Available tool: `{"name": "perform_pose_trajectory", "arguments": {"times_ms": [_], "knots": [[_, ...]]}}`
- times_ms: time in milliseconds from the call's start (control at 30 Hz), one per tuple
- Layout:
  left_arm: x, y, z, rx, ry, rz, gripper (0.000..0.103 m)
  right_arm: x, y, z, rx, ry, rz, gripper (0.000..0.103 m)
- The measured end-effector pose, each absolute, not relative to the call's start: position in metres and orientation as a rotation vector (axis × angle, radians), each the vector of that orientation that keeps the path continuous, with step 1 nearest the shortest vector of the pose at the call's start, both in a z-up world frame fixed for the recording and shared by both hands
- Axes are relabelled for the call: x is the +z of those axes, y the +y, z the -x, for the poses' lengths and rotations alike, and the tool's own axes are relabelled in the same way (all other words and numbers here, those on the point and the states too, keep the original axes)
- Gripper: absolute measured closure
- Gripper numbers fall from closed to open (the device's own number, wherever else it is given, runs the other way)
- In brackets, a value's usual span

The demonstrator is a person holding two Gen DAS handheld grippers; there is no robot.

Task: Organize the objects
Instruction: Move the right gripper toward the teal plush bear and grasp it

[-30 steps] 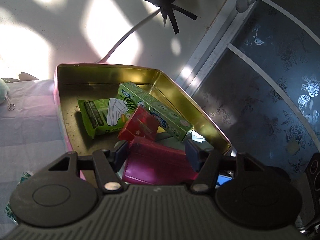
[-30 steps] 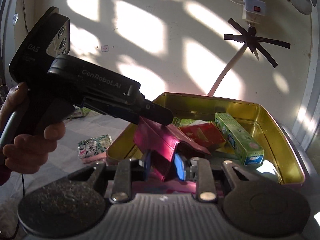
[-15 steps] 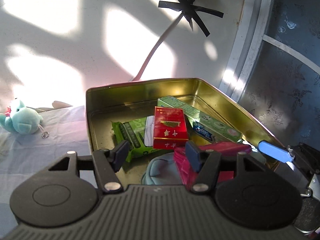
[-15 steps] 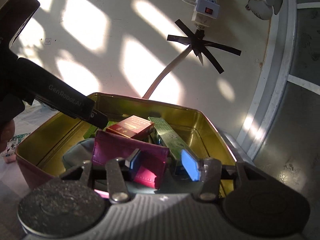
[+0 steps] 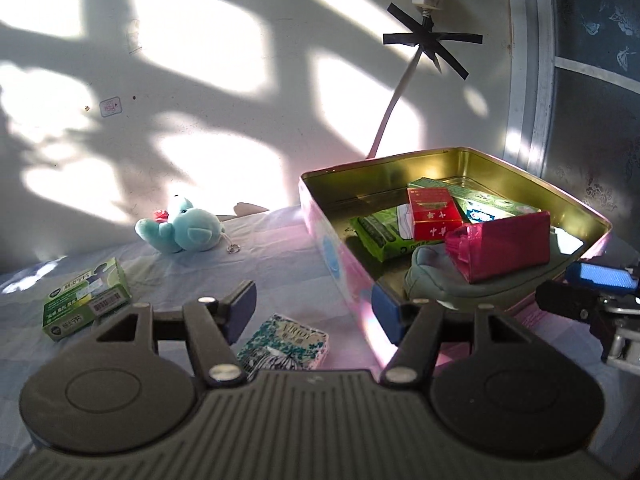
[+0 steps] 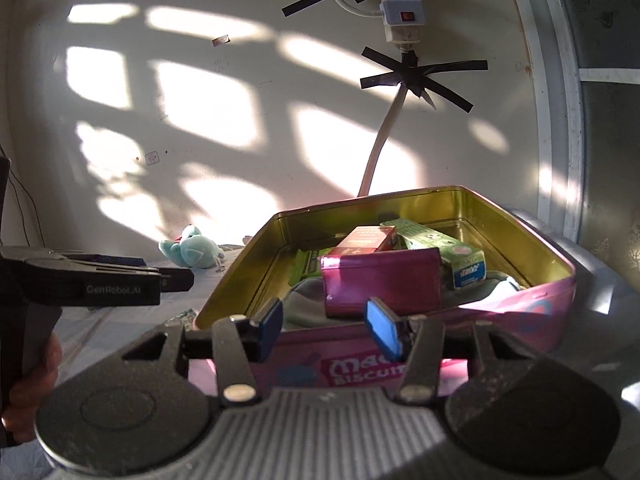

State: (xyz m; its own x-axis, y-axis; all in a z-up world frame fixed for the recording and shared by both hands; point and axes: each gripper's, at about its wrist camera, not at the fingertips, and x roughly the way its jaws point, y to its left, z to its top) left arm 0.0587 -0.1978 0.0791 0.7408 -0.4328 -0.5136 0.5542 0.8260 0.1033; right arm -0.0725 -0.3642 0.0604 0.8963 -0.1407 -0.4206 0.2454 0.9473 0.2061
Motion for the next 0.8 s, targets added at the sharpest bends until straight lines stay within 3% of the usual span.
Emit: {"name": "perform_pose_trajectory", "arguments": {"times_ms": [800], "knots": [[0.032, -0.030, -0.134, -0.196, 0.536, -0.183, 0.037, 0.067, -0.224, -0.031, 0.049, 0.537, -0.091, 0.055]]}}
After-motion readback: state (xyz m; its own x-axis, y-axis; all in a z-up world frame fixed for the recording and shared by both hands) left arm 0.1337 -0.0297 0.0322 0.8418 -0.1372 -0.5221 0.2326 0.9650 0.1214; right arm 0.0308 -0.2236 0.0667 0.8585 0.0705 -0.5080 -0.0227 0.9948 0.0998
